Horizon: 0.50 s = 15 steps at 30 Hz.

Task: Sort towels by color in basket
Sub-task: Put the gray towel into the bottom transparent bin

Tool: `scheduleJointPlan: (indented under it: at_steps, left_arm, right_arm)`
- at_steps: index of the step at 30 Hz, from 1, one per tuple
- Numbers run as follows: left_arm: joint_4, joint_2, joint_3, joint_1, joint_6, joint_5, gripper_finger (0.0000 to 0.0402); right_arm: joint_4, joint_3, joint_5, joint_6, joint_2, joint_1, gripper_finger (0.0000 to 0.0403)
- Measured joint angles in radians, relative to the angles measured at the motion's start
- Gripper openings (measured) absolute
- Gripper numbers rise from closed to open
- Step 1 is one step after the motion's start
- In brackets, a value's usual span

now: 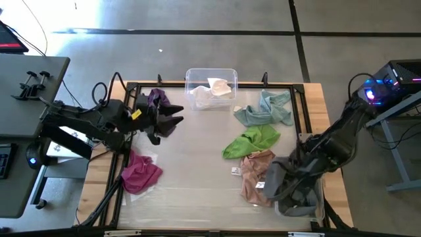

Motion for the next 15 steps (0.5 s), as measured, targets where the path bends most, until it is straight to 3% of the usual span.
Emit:
scheduleJointPlan:
  at_steps: [3, 6, 10, 15]
  left_arm:
    - [0.000, 0.000, 0.000, 0.003, 0.003, 0.033, 0.0195]
    - [-0.002, 0.000, 0.000, 0.002, 0.003, 0.092, 0.0195]
    - [-0.055, 0.000, 0.000, -0.015, -0.004, 0.207, 0.0195]
    - [-0.180, 0.000, 0.000, -0.065, -0.114, 0.283, 0.0195]
  right_arm:
    - [0.008, 0.026, 0.162, 0.078, 0.001, -0.032, 0.0156]
    - [0.025, 0.027, 0.175, 0.091, 0.015, -0.077, 0.0156]
    - [0.053, 0.027, 0.100, 0.010, 0.067, -0.103, 0.0156]
    - [0.187, 0.027, -0.038, -0.308, 0.154, -0.075, 0.0156]
